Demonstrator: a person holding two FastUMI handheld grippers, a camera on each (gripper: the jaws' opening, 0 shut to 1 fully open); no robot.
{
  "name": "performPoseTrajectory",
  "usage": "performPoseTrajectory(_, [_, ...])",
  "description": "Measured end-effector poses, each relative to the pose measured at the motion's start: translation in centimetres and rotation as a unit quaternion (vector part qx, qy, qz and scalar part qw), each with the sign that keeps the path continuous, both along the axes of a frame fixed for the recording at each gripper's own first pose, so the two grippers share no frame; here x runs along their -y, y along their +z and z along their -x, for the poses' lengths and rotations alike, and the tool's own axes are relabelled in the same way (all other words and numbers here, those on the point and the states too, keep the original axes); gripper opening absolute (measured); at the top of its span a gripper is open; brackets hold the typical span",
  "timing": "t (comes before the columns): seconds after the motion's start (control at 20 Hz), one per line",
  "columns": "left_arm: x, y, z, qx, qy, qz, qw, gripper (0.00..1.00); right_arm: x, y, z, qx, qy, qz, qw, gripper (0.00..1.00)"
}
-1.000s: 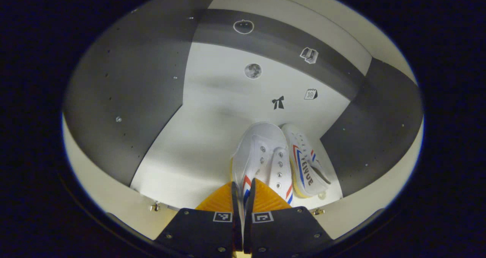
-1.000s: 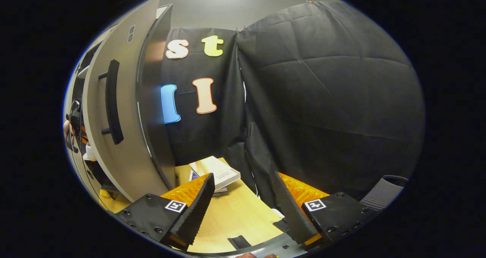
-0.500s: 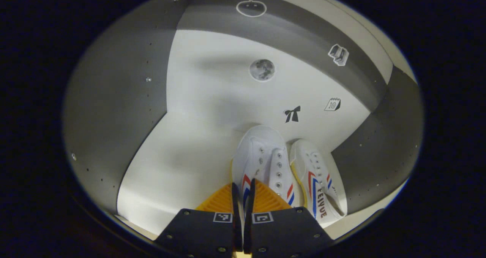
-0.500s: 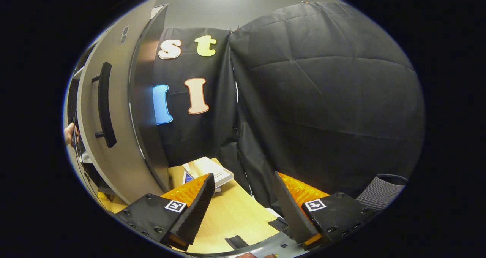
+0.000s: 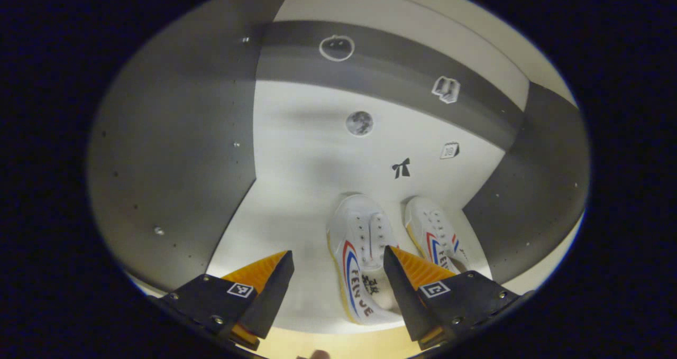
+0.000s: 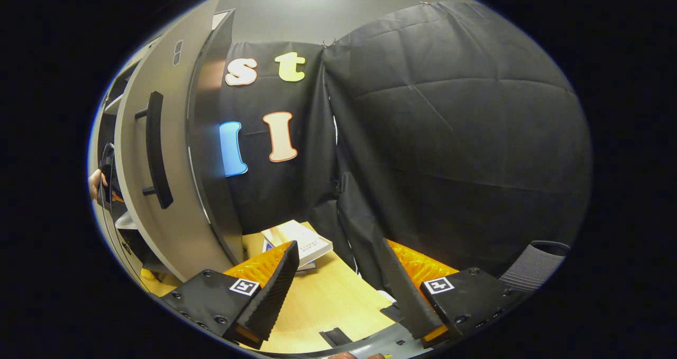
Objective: Grab one shoe with the right hand and put it into the shoe cabinet, grab the other shoe with the left hand and put it into the shoe cabinet; then close the right door with the right hand and the left door with the left hand.
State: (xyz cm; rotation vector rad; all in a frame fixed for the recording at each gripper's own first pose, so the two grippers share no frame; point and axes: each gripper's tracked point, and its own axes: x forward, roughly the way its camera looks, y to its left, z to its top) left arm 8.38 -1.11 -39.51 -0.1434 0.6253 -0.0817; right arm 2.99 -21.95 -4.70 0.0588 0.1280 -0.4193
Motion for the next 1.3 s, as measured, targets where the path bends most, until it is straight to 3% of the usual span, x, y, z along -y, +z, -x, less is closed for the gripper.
performPoseTrajectory(0.05, [-0.3,1.3,1.2,0.017,-0.002,-0.017,1.000,0.96,-0.2,0.3,-0.1,0.003,0.005,0.000,1.000,0.97])
performPoseTrajectory(0.15, [-0.1,4.2,4.1,0.049,-0.012,-0.046,0.998,0.94,-0.4,1.1,-0.4,0.013,0.014,0.004,1.000,0.93])
performPoseTrajectory(0.3, [1.0,9.8,9.5,0.116,-0.033,-0.054,0.991,0.96,-0.8,2.2,-0.8,0.026,0.029,0.012,0.999,0.92])
performPoseTrajectory(0.35, [1.0,11.6,11.4,0.143,-0.033,-0.057,0.988,0.95,-1.0,2.4,-0.9,0.028,0.033,0.013,0.999,0.96])
performPoseTrajectory(0.4, [0.9,13.0,13.3,0.169,-0.033,-0.062,0.983,0.94,-1.3,2.7,-1.3,0.029,0.038,0.010,0.999,0.92])
performPoseTrajectory(0.55, [-0.2,16.0,18.7,0.230,-0.017,-0.080,0.970,0.94,-2.4,3.4,-2.1,0.036,0.053,0.002,0.998,0.92])
performPoseTrajectory(0.65, [-1.6,16.7,22.4,0.247,0.000,-0.085,0.965,0.94,-3.2,4.2,-2.6,0.042,0.061,0.005,0.997,0.97])
performPoseTrajectory(0.7, [-2.3,16.6,24.2,0.254,0.006,-0.090,0.963,0.94,-3.5,4.7,-2.9,0.046,0.065,0.008,0.997,0.92])
performPoseTrajectory(0.8, [-3.6,15.7,27.7,0.265,0.020,-0.103,0.959,0.94,-4.1,5.7,-3.3,0.054,0.073,0.009,0.996,0.92])
performPoseTrajectory(0.95, [-4.6,13.6,32.1,0.264,0.037,-0.081,0.960,0.97,-5.1,7.2,-3.9,0.068,0.082,0.005,0.994,0.93])
performPoseTrajectory(1.05, [-6.5,12.4,34.7,0.288,0.061,-0.085,0.952,0.94,-5.5,7.9,-4.4,0.073,0.086,0.012,0.994,0.97])
performPoseTrajectory(1.1, [-7.3,11.3,35.8,0.292,0.078,-0.092,0.949,0.96,-5.7,8.1,-4.7,0.074,0.087,0.015,0.993,0.92])
performPoseTrajectory(1.15, [-8.1,9.8,37.1,0.288,0.091,-0.095,0.949,0.98,-5.8,8.3,-4.8,0.075,0.087,0.016,0.993,0.97])
performPoseTrajectory(1.25, [-8.5,7.1,39.2,0.271,0.093,-0.085,0.954,0.94,-6.1,9.0,-5.1,0.081,0.091,0.013,0.992,0.97])
performPoseTrajectory(1.3, [-8.7,6.1,39.9,0.264,0.094,-0.080,0.957,0.95,-6.3,9.4,-5.3,0.084,0.095,0.014,0.992,0.92])
